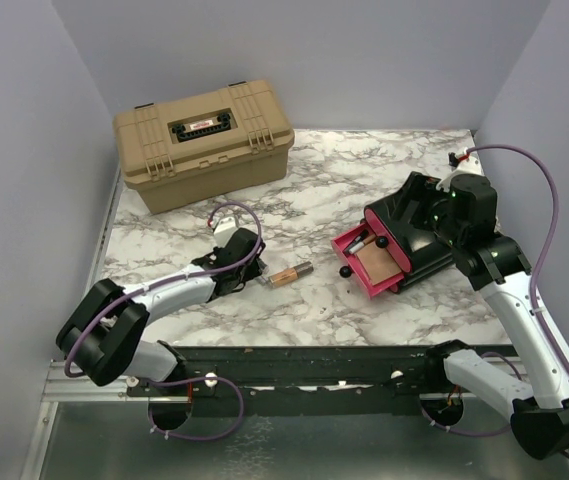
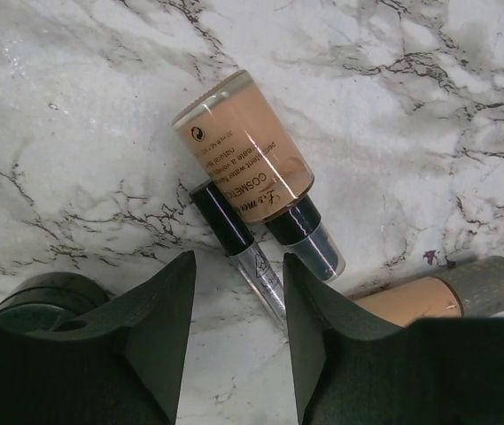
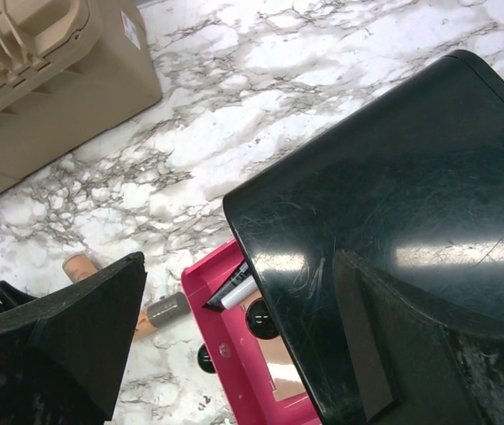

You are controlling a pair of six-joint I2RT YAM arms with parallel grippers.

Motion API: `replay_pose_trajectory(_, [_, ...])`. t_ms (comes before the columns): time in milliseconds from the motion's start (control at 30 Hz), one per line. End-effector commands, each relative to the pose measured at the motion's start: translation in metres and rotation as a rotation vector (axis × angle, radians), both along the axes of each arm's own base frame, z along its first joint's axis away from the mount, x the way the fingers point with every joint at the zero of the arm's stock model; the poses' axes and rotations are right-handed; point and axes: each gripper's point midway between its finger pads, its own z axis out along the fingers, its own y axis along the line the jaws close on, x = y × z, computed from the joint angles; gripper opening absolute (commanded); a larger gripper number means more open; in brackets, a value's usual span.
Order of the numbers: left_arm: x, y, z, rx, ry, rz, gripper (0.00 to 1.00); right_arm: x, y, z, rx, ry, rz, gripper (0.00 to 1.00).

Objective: Organize the makeup
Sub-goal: Pick up the makeup from the center of the board.

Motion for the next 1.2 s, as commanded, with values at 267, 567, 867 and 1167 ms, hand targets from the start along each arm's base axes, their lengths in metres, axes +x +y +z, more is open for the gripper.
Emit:
replay_pose_trajectory(267, [0.008,-0.005,-0.009,0.009,0.013,0.008,0.44,-0.002,-0.005,0.011,-0.015,-0.032,-0.011,0.93])
replay_pose_trajectory(567, [0.014,-0.009,-0.008,0.019,0.005,-0.009,0.38,-0.001,-0.005,0.008,-0.017,-0.026,-0.008,0.93])
replay_pose_trajectory(867, [0.005,0.002,-0.016,0.055,0.015,-0.009,0.30,-0.001,-0.006,0.004,-0.026,-0.017,-0.012,0.93])
replay_pose_trajectory(1167, [0.008,0.001,-0.023,0.077,0.034,-0.016,0.31,0.000,-0.006,0.003,-0.027,-0.014,-0.009,0.93])
